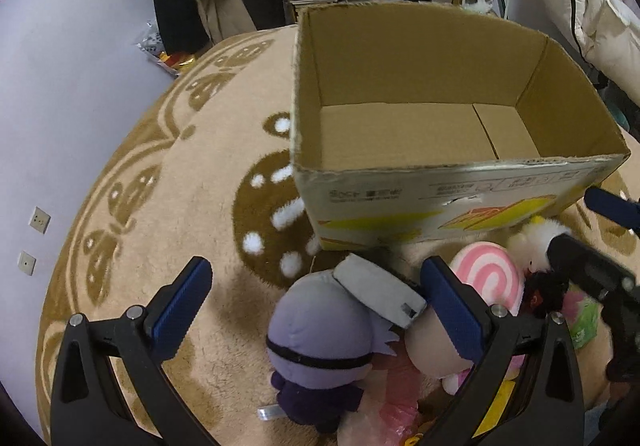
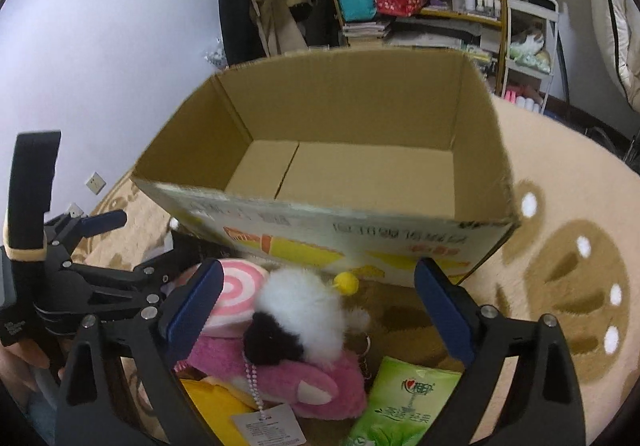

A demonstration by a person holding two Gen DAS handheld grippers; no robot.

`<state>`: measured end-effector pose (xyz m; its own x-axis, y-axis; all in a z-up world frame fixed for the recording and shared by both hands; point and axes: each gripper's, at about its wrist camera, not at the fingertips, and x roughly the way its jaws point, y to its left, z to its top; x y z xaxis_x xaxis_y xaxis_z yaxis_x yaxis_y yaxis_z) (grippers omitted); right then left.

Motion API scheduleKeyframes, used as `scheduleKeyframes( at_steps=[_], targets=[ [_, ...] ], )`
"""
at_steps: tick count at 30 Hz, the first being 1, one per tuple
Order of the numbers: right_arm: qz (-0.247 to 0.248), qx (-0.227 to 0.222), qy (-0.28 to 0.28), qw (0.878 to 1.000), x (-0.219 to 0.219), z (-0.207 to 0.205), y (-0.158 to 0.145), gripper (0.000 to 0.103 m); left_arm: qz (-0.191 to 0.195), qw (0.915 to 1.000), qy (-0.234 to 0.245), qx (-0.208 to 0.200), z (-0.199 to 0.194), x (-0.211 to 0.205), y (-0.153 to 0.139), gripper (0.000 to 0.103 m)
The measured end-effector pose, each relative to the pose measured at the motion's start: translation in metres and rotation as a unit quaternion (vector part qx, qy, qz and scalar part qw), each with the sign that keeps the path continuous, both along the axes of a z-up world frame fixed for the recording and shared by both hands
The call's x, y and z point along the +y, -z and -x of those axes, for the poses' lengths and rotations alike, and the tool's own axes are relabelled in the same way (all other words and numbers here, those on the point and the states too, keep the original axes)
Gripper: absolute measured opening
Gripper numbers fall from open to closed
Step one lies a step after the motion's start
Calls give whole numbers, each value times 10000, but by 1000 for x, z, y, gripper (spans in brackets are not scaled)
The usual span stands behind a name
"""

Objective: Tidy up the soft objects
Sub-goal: 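Reach the left tool to the white plush hat while the right tool reaches the white fluffy plush, then close the left tool on the white hat while the right tool grips the white fluffy plush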

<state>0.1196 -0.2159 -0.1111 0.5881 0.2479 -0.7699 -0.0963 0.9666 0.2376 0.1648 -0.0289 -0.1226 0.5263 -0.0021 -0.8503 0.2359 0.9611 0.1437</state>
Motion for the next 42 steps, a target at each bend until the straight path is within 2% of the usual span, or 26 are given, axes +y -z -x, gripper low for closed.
scheduleKeyframes(
  at_steps=[2,5,7,8,10,11,14,15,18,24,30,42],
  targets=[
    [-38,74,-15,10000,0,0,6,100,-12,10000,14,31,-2,-2,3,103],
    [-140,223,-30,9996,-1,0,15,89,43,9999,1,92,-2,-3,6,97],
    [-243,314,-13,9992,-2,-1,21,84,172,9997,34,188,-2,-2,8,85],
    [-283,343,-1,9990,-2,-1,23,80,266,9993,51,259,-3,-2,8,82],
    [-376,408,-8,9985,-3,-2,26,67,452,9983,57,363,-3,0,9,71],
    [-416,441,-13,9982,-3,-2,28,64,532,9977,72,405,-3,0,10,66],
    [-526,465,-48,9975,-2,-2,29,48,735,9957,172,539,-3,-2,10,44],
    [-532,459,-76,9975,0,-2,29,42,760,9954,228,543,-2,-3,10,42],
    [-471,409,-187,9979,8,-1,27,31,768,9948,299,591,1,-4,11,40],
    [-519,344,-192,9979,10,1,24,23,701,9958,316,494,6,-6,6,38],
    [-467,289,-198,9983,12,0,23,22,293,9987,406,137,15,-12,-2,38],
    [-182,211,-228,9994,17,2,21,22,237,9989,404,56,21,-11,-5,37]
  ],
)
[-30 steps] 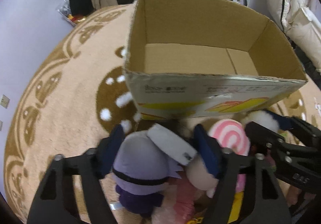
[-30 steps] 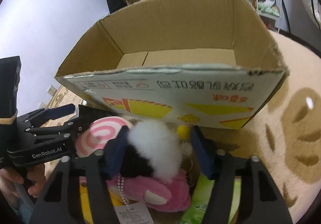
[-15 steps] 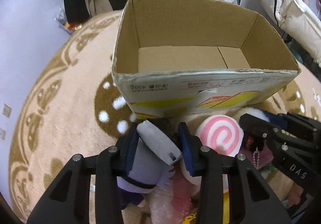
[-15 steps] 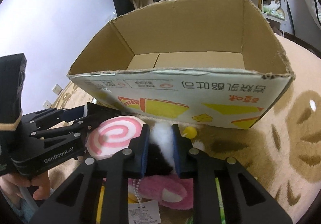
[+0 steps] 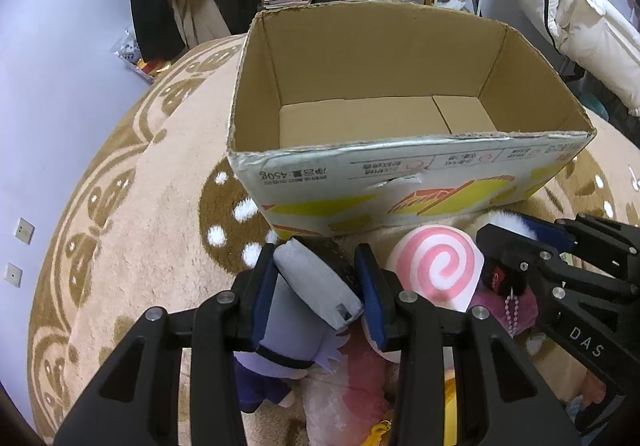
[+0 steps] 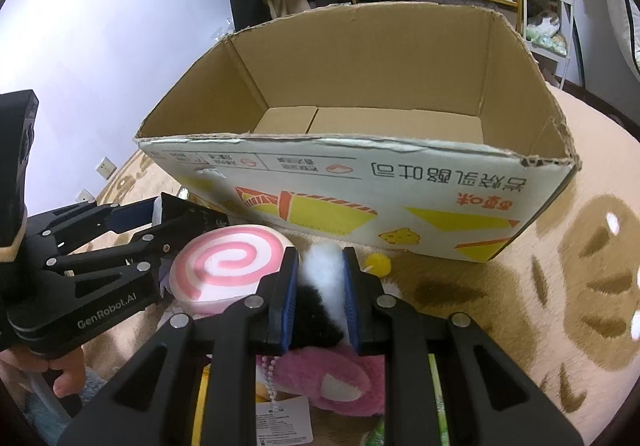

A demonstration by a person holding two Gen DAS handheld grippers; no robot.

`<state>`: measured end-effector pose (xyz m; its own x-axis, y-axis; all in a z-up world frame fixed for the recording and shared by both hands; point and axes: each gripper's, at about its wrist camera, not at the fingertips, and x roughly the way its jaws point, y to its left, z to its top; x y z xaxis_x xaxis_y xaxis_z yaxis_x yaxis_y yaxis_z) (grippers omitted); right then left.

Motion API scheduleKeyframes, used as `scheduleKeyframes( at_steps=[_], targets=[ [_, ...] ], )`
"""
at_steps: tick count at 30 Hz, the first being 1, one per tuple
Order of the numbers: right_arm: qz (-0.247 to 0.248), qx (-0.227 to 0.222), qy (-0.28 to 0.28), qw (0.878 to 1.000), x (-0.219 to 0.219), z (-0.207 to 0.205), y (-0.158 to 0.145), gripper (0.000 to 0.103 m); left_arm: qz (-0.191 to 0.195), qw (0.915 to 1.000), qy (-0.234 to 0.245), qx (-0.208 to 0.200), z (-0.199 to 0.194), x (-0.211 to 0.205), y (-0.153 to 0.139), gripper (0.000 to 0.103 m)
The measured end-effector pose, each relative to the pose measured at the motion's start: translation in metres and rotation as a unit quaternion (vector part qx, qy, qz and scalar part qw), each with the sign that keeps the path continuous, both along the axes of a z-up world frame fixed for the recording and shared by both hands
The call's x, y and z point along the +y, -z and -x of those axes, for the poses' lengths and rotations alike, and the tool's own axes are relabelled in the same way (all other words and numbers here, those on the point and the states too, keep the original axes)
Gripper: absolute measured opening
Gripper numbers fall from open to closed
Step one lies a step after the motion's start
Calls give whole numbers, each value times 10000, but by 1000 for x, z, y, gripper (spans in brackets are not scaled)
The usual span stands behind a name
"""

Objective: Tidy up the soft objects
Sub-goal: 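Close the left tool on the white hat while the right tool grips the white fluffy plush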

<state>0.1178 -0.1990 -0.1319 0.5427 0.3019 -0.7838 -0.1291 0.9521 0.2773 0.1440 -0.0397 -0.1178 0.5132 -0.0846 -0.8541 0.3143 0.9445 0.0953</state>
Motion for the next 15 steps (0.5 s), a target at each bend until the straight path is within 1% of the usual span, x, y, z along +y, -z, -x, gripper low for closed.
scheduleKeyframes(
  at_steps=[8,15],
  targets=[
    [144,-55,52,9999,2,2,-2,22,-229,9994,89,-253,7,-4,-9,37],
    [173,-117,99,9997,-1,7,-7,21,-222,9991,57,-367,9,1,-18,37]
  ],
)
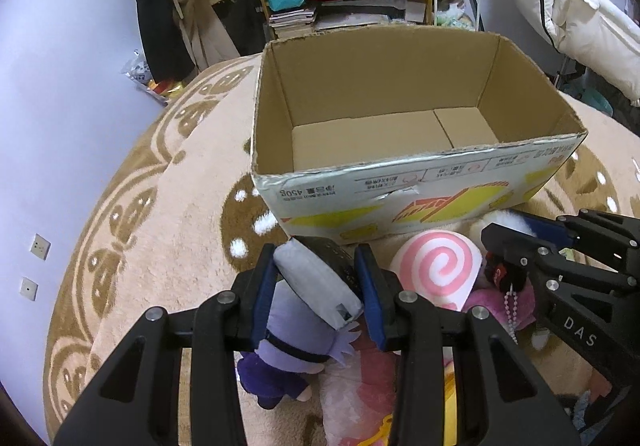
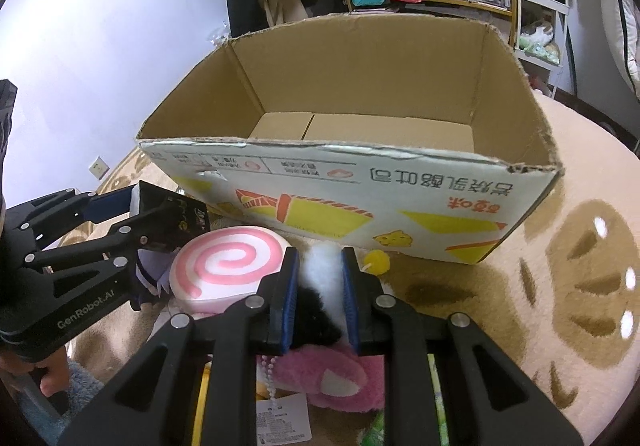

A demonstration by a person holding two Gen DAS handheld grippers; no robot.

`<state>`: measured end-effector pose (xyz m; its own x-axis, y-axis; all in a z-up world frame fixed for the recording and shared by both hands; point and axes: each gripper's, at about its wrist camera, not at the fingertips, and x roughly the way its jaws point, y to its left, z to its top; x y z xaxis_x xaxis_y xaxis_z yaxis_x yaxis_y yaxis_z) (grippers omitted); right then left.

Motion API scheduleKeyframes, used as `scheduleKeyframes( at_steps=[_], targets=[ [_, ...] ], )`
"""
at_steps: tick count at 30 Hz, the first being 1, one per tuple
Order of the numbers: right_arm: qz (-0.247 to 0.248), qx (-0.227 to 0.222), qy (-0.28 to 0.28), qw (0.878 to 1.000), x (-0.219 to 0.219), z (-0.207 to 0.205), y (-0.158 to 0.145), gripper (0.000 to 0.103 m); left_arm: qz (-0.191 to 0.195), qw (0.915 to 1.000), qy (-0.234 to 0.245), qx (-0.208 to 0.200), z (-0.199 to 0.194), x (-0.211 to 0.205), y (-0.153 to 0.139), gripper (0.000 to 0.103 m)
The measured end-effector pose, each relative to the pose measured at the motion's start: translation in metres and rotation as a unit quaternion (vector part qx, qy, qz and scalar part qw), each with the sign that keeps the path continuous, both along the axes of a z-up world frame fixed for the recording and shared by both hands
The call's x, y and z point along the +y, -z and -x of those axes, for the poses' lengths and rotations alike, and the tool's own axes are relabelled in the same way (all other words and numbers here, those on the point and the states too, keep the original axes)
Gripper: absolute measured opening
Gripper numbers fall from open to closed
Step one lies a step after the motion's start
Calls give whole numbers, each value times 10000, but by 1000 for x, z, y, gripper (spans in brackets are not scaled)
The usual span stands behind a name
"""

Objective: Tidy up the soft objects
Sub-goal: 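Close the left tool on the white hat while the right tool grips the white fluffy plush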

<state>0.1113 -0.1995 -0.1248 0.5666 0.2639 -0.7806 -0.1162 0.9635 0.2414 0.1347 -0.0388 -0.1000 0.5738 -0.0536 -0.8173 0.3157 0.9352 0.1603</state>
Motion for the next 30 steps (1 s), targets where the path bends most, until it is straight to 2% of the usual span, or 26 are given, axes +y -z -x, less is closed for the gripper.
scheduleKeyframes(
  at_steps=[10,15,18,30],
  targets=[
    [-6,-54,23,10000,-3,4,-8,10,34,9999,-24,-142,5,5,-10,37],
    [-112,-97,70,9999,-2,6,-13,7,180,9996,-120,-181,8,12,-18,37],
    [-81,-221,41,9997,0,11,-21,2,304,9992,-193,-178,11,18,-25,37],
    [-20,-610,-124,9981,15,27,-47,2,467,9964,-329,-633,26,36,-61,37]
  ],
)
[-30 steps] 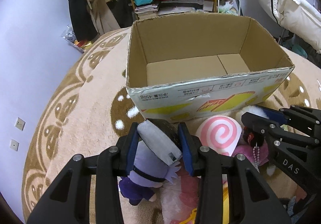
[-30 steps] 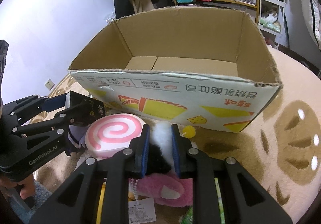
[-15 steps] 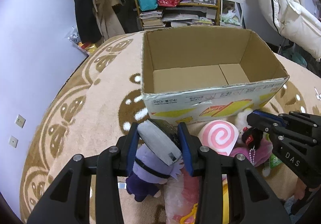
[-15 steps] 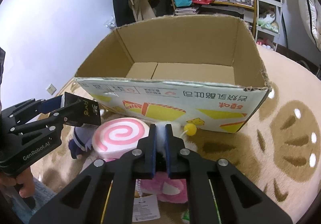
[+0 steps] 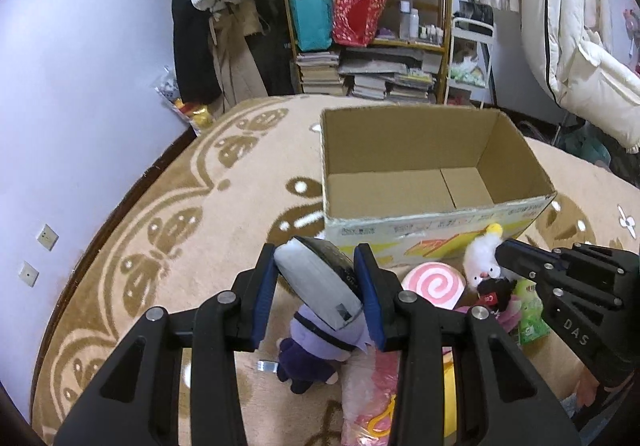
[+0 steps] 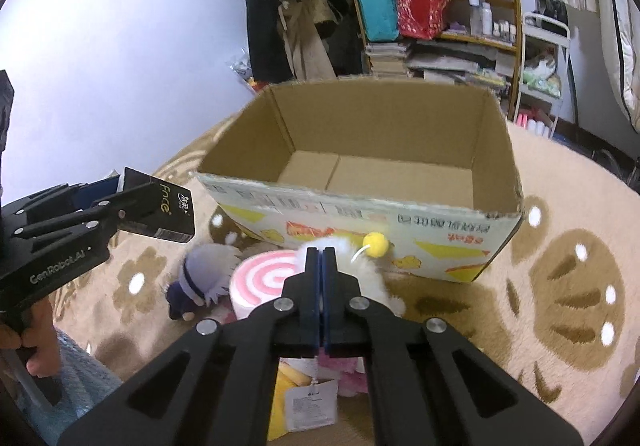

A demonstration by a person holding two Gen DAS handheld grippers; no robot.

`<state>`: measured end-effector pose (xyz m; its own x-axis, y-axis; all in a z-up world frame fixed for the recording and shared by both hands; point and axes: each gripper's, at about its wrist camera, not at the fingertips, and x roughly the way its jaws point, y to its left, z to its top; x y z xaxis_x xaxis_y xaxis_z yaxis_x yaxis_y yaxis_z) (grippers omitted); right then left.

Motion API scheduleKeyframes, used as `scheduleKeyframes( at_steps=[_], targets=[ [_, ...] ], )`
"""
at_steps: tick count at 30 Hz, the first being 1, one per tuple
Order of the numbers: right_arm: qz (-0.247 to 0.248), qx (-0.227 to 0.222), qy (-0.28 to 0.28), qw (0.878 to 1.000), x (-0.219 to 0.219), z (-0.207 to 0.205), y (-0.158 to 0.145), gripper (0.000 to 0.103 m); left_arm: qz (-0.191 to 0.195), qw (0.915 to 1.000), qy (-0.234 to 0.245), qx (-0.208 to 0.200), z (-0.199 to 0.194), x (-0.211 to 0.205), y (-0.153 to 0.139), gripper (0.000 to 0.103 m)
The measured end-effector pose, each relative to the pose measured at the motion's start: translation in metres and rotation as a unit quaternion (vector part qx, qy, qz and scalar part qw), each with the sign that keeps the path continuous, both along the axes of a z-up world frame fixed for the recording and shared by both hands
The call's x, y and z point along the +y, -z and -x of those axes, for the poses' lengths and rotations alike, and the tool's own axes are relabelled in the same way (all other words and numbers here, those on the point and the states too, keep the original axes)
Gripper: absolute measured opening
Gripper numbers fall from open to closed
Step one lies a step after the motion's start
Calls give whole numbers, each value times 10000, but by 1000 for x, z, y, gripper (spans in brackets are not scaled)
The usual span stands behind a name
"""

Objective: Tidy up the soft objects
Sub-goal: 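Close the left tool on the white hat while the right tool grips the white fluffy plush, then carry both held items over the box and open both tools to drop them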

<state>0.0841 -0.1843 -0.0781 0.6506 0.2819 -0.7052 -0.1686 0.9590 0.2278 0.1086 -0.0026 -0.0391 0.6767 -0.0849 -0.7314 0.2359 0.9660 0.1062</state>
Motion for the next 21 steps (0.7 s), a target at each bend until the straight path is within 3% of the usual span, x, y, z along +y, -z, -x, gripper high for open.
scheduleKeyframes(
  at_steps=[9,21],
  targets=[
    [45,-636,-104,9979,8,11,-43,2,268,9988,-51,-398,8,9,-45,37],
    [39,-1176,40,9930,-2,4,-86,2,169,9958,47,-904,-9,-2,-89,37]
  ],
)
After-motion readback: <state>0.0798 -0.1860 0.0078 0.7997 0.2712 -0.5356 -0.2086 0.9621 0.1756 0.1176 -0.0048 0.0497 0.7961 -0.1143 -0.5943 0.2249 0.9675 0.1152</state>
